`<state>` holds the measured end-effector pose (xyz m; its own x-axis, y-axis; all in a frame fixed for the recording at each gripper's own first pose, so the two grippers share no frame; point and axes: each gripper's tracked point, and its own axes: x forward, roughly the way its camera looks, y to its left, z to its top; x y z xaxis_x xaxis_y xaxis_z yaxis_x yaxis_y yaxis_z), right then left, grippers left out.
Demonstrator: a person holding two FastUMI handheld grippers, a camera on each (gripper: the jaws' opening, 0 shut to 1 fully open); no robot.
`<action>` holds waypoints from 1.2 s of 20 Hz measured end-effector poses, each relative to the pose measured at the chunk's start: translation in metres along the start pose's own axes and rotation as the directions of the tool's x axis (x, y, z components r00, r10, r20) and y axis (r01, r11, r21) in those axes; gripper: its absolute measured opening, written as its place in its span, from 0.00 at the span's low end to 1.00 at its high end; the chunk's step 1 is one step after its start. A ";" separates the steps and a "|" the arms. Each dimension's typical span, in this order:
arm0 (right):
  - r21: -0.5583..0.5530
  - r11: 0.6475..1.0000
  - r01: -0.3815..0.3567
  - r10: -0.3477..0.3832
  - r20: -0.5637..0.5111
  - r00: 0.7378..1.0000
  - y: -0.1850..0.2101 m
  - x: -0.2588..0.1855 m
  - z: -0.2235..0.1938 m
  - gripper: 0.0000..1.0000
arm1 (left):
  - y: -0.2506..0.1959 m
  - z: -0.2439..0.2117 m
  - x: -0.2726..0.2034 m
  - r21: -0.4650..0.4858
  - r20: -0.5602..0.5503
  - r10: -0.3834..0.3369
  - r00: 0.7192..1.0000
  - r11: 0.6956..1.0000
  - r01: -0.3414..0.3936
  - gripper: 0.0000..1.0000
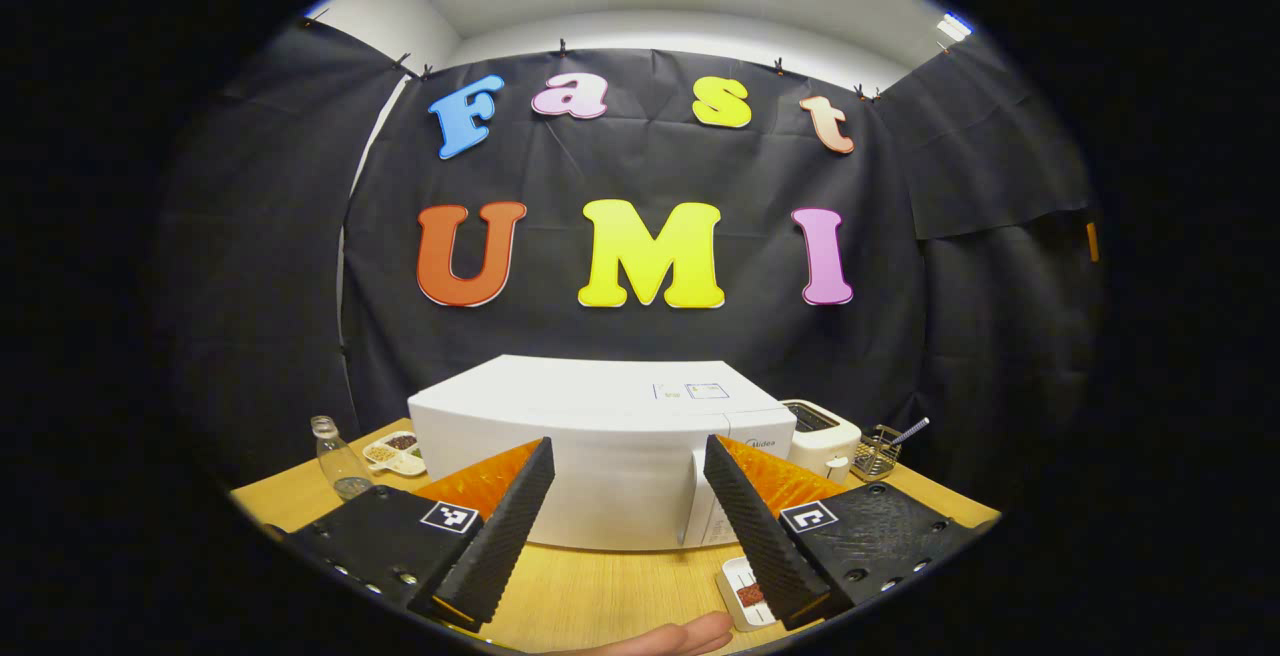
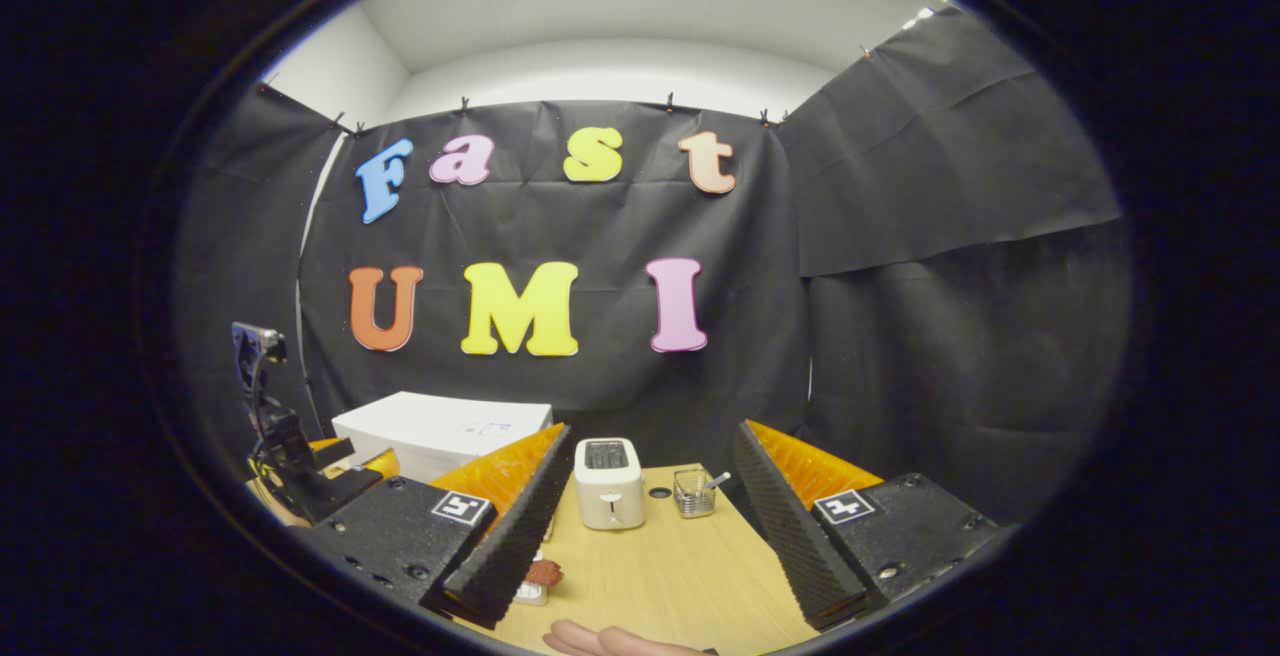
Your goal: Open the microwave oven with the left hand, put the food in, and close the microwave oven.
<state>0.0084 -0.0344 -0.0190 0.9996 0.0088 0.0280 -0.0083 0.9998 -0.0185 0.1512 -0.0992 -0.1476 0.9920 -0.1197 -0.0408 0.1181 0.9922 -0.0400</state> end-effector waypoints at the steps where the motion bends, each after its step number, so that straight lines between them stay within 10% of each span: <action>1: -0.003 1.000 -0.001 0.001 0.000 1.000 -0.001 0.000 -0.002 1.00 | -0.006 -0.012 0.008 0.000 -0.016 -0.009 1.000 1.000 0.009 0.94; 14: -0.008 1.000 -0.017 0.017 0.006 1.000 -0.021 0.011 -0.016 1.00 | -0.054 -0.111 0.096 0.007 -0.122 0.004 0.993 1.000 -0.003 0.95; 19: -0.012 1.000 -0.010 0.010 -0.012 1.000 -0.034 0.015 -0.025 1.00 | -0.064 -0.118 0.112 -0.001 -0.102 -0.029 0.994 1.000 0.029 0.65; 20: -0.016 1.000 -0.009 0.008 -0.012 1.000 -0.036 0.016 -0.025 1.00 | -0.055 -0.119 0.116 0.021 -0.089 0.009 0.996 1.000 -0.007 0.79; 21: -0.021 1.000 -0.006 0.006 -0.008 1.000 -0.037 0.016 -0.025 1.00 | -0.053 -0.120 0.119 0.024 -0.092 0.004 0.996 1.000 -0.002 0.35; 24: -0.020 1.000 0.001 -0.001 -0.004 1.000 -0.039 0.014 -0.024 1.00 | -0.055 -0.120 0.115 0.055 -0.081 0.005 0.997 0.999 -0.001 0.24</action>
<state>0.0230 -0.0735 -0.0415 0.9997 0.0074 0.0240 -0.0065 0.9992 -0.0388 0.2535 -0.1722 -0.2700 0.9857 -0.1170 -0.1216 0.1196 0.9927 0.0146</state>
